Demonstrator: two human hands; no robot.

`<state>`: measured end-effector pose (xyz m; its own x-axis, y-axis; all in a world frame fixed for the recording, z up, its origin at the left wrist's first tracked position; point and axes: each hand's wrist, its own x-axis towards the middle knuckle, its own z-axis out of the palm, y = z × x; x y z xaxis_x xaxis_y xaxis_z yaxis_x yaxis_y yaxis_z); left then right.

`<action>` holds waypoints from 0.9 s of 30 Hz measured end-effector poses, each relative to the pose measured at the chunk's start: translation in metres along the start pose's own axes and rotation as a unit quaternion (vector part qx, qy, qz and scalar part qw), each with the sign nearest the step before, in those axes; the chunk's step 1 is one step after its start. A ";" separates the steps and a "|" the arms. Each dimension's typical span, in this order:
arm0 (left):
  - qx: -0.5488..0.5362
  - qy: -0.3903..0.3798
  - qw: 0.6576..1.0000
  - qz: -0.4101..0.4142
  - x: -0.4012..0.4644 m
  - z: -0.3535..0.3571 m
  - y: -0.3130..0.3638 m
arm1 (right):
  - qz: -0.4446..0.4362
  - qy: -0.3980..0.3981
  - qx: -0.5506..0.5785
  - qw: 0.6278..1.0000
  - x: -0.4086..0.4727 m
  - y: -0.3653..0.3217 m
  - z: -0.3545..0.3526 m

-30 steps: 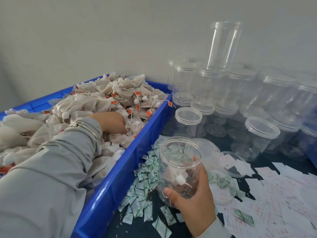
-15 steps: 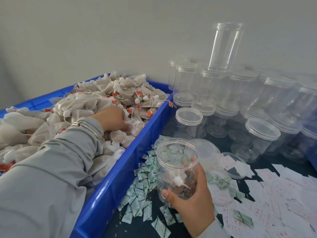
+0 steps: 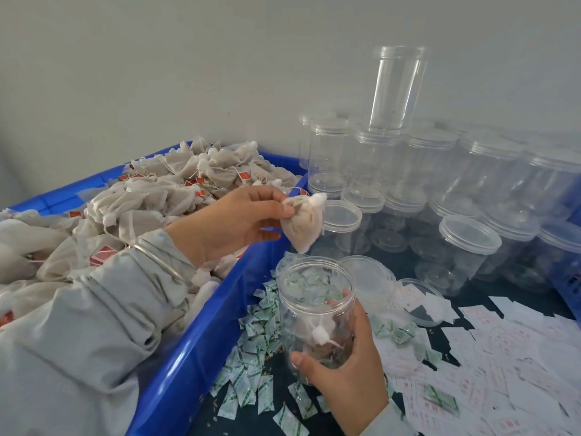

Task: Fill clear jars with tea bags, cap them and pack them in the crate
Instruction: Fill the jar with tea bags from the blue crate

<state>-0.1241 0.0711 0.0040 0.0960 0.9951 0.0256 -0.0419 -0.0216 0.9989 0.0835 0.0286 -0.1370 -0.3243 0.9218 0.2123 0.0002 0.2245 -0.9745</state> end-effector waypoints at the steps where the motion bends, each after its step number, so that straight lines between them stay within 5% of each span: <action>1: -0.011 -0.033 0.999 -0.002 -0.001 0.005 -0.001 | 0.000 0.002 -0.001 1.000 0.000 -0.001 0.000; 5: 0.087 -0.105 0.990 -0.016 -0.005 0.020 -0.007 | -0.011 -0.008 -0.039 0.999 0.002 -0.008 0.004; 10: 0.132 -0.099 0.986 -0.036 -0.008 0.022 -0.005 | -0.013 0.011 -0.041 0.999 0.001 -0.008 0.004; 20: 0.079 0.168 0.983 0.017 0.003 -0.005 -0.002 | 0.024 -0.008 -0.037 0.999 0.001 0.003 0.000; 24: 0.294 0.332 0.896 0.025 0.009 -0.048 -0.006 | 0.022 -0.008 -0.028 0.999 0.000 0.002 0.002; 27: 0.514 0.309 0.799 -0.051 0.010 -0.074 -0.017 | 0.018 -0.010 -0.025 0.999 0.000 0.000 0.002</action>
<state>-0.1961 0.0887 -0.0158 -0.4759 0.8473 0.2357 0.8038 0.3103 0.5076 0.0812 0.0275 -0.1373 -0.3415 0.9235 0.1748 0.0597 0.2070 -0.9765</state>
